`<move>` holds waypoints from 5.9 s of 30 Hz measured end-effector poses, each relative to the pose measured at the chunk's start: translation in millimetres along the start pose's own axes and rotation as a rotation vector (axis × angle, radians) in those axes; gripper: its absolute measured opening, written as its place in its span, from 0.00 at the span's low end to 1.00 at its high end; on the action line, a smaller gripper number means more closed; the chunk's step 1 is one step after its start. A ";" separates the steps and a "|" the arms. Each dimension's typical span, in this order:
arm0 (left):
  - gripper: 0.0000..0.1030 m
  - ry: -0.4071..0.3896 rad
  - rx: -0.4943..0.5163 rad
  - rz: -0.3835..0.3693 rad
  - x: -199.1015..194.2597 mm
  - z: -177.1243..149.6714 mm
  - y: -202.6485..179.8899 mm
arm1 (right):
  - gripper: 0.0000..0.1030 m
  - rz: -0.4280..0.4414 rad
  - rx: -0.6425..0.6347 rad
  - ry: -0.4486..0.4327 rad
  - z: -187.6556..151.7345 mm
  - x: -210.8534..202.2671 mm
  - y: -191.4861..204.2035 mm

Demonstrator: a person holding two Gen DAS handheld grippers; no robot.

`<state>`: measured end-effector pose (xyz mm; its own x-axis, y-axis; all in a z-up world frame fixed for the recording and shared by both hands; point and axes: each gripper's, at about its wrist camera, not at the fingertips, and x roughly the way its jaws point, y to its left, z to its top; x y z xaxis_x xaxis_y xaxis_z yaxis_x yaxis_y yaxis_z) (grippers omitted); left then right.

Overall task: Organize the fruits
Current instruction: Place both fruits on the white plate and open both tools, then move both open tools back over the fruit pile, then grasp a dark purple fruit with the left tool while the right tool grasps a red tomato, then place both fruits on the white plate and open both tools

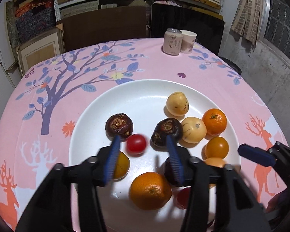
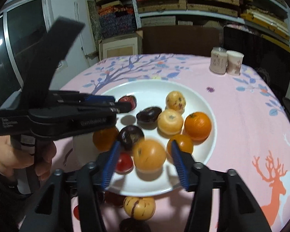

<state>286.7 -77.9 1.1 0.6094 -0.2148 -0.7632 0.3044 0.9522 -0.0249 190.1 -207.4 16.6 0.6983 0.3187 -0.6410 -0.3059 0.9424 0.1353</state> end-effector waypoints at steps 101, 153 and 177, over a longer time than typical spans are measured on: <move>0.27 -0.020 -0.069 -0.032 -85.4 -165.0 9.9 | 0.34 0.031 0.107 0.201 -104.8 -29.7 44.3; 0.27 -0.089 -0.059 -0.071 -107.7 -113.3 19.3 | 0.45 -0.022 -0.065 0.232 -101.9 -44.8 49.0; 0.27 -0.111 -0.031 -0.077 -112.3 -88.4 18.2 | 0.30 0.026 -0.013 0.022 -9.5 -75.3 23.3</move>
<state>159.1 -17.2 29.3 0.6629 -0.3090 -0.6820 0.3323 0.9377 -0.1019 124.2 -210.4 60.8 0.6754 0.3410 -0.6539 -0.3326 0.9322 0.1427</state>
